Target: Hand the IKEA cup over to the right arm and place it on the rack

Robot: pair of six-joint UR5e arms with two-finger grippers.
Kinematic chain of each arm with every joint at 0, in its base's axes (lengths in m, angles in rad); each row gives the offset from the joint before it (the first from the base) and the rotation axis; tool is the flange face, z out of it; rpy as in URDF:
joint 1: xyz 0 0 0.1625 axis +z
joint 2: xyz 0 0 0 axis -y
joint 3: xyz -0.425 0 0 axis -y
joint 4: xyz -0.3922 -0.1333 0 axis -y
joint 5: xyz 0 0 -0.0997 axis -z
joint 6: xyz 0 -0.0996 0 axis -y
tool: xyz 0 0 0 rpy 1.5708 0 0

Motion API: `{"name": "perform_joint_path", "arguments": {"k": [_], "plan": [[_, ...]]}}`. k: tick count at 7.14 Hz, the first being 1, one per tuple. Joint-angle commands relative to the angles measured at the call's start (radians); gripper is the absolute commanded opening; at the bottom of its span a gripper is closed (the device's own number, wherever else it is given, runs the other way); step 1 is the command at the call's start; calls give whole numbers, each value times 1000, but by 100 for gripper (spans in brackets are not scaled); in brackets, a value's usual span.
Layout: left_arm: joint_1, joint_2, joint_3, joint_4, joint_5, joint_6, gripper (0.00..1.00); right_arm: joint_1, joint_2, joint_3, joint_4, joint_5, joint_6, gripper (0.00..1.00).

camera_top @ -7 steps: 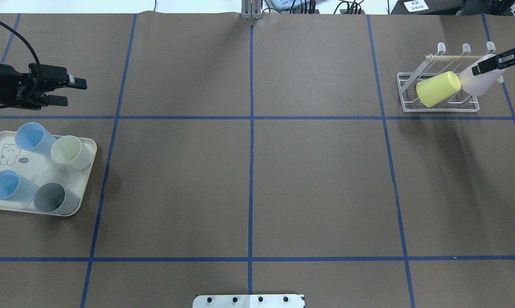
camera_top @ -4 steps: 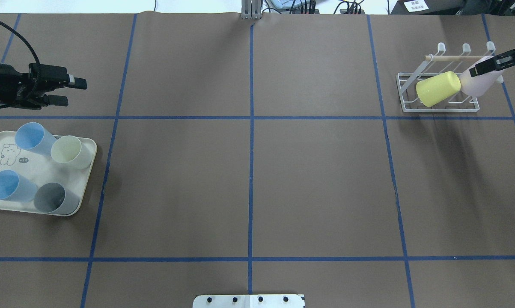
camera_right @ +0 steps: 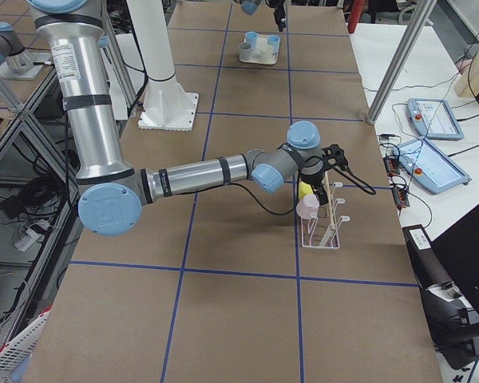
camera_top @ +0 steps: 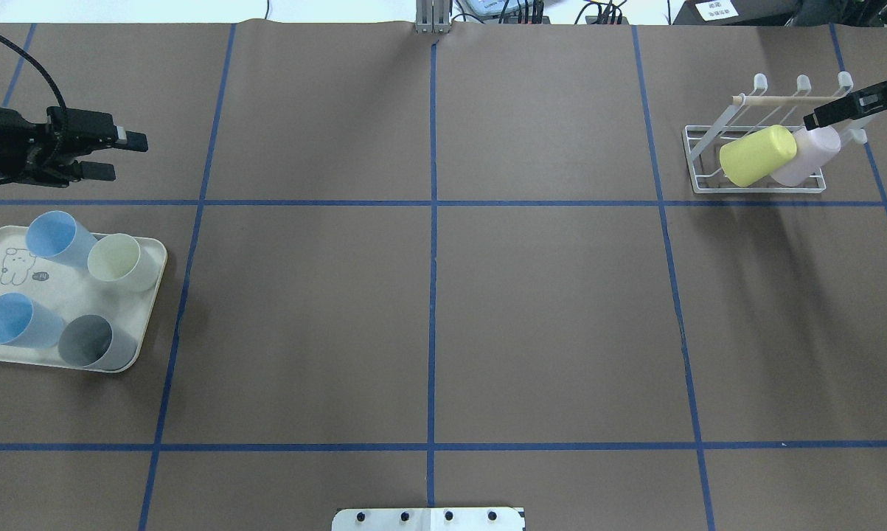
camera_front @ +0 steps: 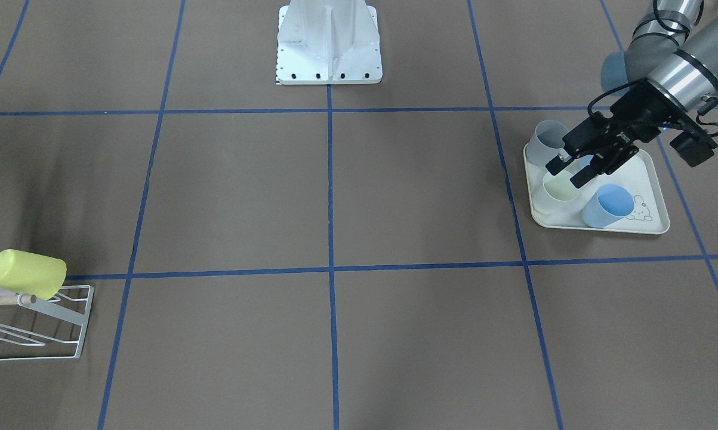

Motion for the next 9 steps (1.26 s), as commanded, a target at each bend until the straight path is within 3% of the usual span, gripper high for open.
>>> {"name": "perform_joint_path", "arguments": {"k": [1,4,6,8,9], "plan": [[-52,60,-1,25,-1,159,100,1,-12,46,-8,5,42,99],[-104,200,-2,171,13,541,100,1,-49,83,0,28,72,99],[-89,316,-13,187,16,602,100,0,-64,83,3,28,72,99],[6,378,-11,194,31,605,100,-2,-70,88,5,28,72,99],[47,400,-16,240,105,605,100,-2,-72,89,5,28,72,99]]}}
